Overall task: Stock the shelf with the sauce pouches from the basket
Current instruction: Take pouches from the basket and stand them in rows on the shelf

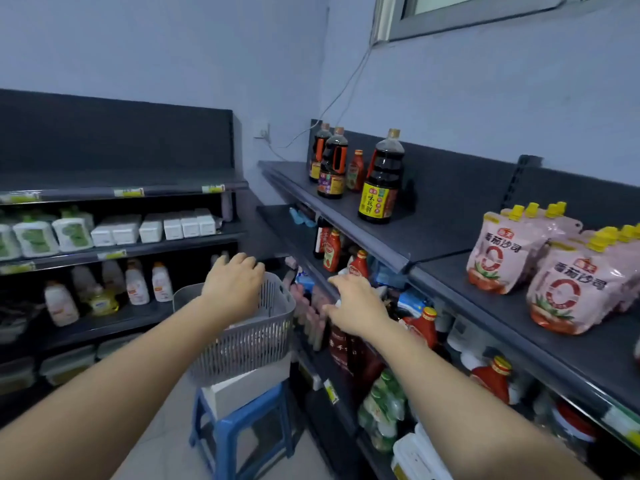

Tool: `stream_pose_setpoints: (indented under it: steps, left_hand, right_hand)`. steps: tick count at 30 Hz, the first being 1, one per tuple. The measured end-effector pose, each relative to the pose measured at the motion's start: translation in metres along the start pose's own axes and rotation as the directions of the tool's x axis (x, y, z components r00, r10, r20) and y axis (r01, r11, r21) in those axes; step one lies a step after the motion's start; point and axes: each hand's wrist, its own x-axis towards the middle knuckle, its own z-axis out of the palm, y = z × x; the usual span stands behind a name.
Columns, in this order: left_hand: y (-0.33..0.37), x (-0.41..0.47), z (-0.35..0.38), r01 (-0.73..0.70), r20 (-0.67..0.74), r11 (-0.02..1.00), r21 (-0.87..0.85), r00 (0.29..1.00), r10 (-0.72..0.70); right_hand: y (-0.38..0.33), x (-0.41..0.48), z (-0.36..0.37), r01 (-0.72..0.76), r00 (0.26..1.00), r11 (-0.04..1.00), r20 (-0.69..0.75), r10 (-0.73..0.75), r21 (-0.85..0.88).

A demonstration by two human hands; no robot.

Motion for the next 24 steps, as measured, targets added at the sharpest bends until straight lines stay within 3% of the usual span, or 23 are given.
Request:
stream_pose_setpoints:
  steps: [10, 24]
  left_hand:
    - [-0.079, 0.049, 0.084, 0.078, 0.14, 0.997, 0.01, 0.987, -0.078]
    - [-0.11, 0.15, 0.221, 0.23, 0.355, 0.973, 0.0, 0.91, -0.215]
  right_hand:
    - [-0.039, 0.106, 0.076, 0.014, 0.99, 1.0, 0.143, -0.016, 0.016]
    - [-0.018, 0.264, 0.184, 0.109, 0.917, 0.992, 0.38, -0.122, 0.057]
